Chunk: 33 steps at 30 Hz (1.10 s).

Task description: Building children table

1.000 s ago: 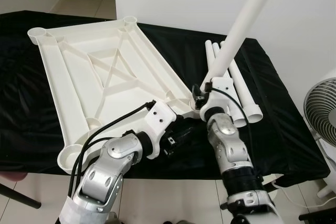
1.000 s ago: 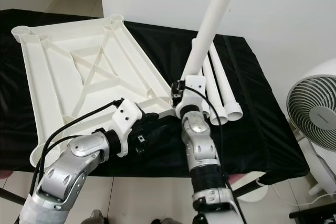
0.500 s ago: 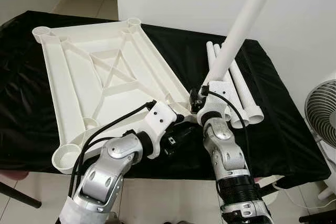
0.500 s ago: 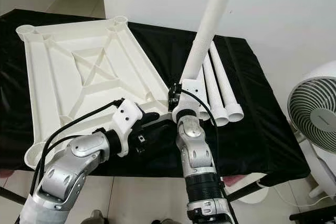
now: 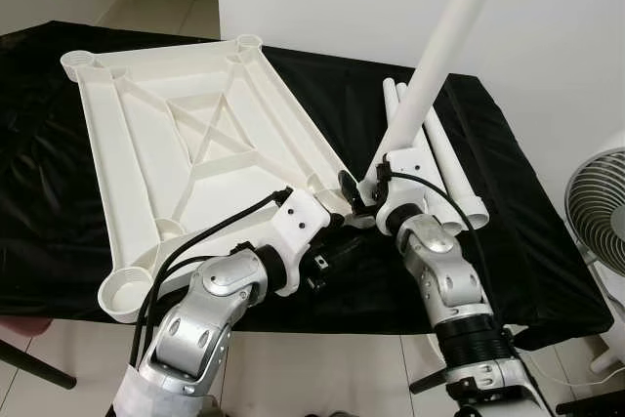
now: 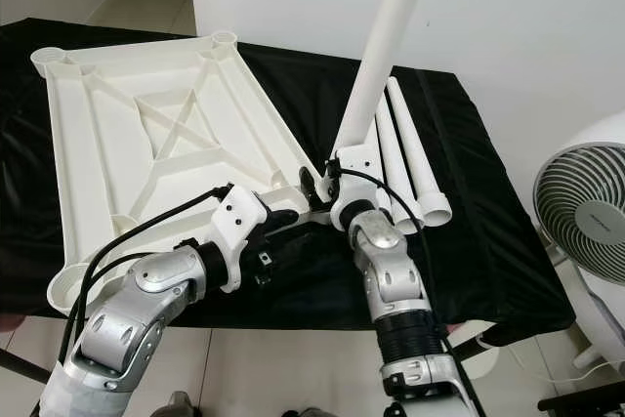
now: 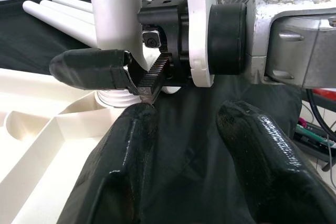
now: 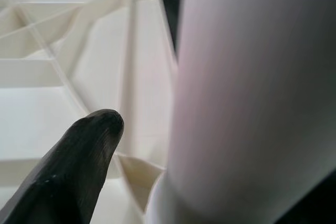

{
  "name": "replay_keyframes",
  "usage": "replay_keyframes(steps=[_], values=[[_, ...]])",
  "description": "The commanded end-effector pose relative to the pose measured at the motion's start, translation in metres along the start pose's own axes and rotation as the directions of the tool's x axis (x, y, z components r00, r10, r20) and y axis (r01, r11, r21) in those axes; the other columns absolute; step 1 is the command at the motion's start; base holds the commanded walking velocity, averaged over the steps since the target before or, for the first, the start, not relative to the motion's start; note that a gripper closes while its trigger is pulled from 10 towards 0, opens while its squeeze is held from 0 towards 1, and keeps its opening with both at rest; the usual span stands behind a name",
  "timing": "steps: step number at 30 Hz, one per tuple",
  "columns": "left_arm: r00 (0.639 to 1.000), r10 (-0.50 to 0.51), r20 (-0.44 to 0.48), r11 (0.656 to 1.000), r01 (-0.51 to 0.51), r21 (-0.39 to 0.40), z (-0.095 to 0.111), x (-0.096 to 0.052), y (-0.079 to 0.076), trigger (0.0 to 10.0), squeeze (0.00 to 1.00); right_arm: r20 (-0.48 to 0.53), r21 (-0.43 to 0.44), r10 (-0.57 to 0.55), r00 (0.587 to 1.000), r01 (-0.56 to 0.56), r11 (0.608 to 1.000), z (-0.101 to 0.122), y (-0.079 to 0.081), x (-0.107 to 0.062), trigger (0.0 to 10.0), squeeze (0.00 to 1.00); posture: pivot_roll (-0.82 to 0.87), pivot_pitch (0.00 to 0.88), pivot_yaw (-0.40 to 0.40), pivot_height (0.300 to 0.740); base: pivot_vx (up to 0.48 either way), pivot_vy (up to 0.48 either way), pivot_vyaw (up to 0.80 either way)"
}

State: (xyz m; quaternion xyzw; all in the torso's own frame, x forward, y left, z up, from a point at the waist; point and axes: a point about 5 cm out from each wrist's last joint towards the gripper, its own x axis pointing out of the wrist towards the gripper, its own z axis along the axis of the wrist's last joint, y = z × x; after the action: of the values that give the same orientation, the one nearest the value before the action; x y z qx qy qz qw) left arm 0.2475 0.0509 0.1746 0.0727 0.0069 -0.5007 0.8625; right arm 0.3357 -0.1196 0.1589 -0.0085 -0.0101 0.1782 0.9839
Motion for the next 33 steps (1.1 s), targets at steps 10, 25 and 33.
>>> replay_keyframes(steps=[10,25,33], values=[[0.997,0.074,-0.007,0.997,-0.074,-0.005,-0.002,0.001,0.003,10.0,0.0,0.022,-0.092,0.251,0.968,-0.248,0.964,0.003,-0.024,0.002,10.0,0.0,0.16,0.058,-0.125,0.74,0.0,0.0,0.0],[0.997,0.082,-0.005,0.997,-0.082,-0.012,-0.001,0.001,0.002,10.0,0.0,-0.115,-0.165,0.304,0.946,-0.32,0.933,-0.015,-0.051,0.001,0.0,0.0,0.17,0.064,-0.124,0.74,0.0,0.0,0.0],[0.996,0.087,-0.006,0.996,-0.087,-0.012,-0.002,0.001,0.002,10.0,0.0,-0.093,-0.105,0.322,0.942,-0.331,0.938,-0.021,-0.047,0.003,0.0,0.0,0.17,0.067,-0.123,0.74,0.0,0.0,0.0]])
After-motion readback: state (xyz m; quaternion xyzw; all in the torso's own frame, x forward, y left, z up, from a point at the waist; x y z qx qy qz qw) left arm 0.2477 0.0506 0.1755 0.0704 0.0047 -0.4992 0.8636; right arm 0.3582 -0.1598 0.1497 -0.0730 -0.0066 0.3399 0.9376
